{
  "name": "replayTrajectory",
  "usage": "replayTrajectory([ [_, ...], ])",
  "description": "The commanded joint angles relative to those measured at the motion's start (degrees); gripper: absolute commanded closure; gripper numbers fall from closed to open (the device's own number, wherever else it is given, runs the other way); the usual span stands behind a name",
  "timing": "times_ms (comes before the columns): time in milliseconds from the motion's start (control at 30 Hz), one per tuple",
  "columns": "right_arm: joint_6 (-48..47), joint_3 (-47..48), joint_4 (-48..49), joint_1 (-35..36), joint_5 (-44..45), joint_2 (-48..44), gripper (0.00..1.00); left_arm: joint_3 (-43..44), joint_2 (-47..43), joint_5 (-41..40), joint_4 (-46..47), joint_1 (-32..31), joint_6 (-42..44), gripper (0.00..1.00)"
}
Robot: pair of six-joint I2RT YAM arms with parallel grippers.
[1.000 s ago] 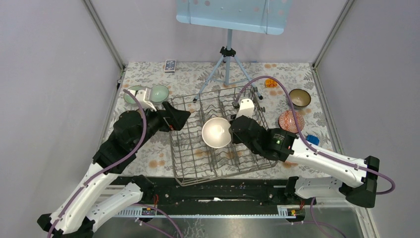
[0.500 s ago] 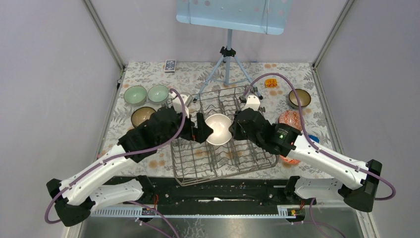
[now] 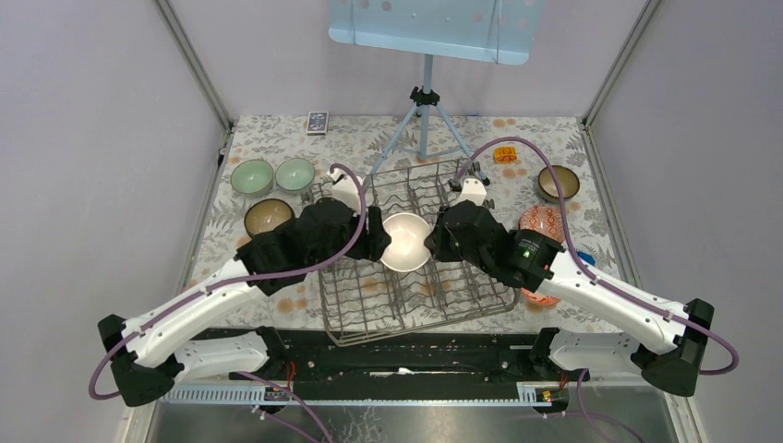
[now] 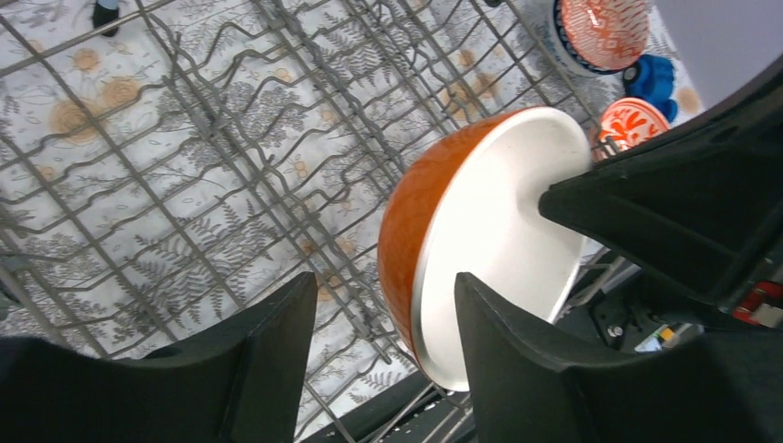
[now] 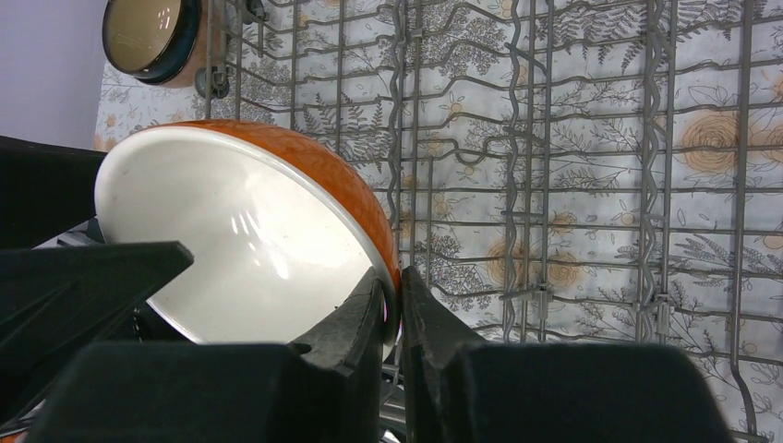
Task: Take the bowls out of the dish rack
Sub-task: Place the bowl with the bowl.
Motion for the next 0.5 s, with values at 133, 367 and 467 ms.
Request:
replayTrajectory([
  [133,2.3,1.6,1.2,-0.6,0.1,0.1,1.00,4.7,3.4,-6.9,-2.4,-1.7,-1.2,0.52],
  [367,2.0,2.3,0.9,-0.6,0.7,1.2,1.00,6.7,5.8,-8.2,-3.9,-3.4,-1.5,0.77],
  [467,1.2,2.8,0.6,-0.6,0.5,2.2,1.00,6.5,6.1,-8.1,-3.8,-3.7,-1.7,0.98],
])
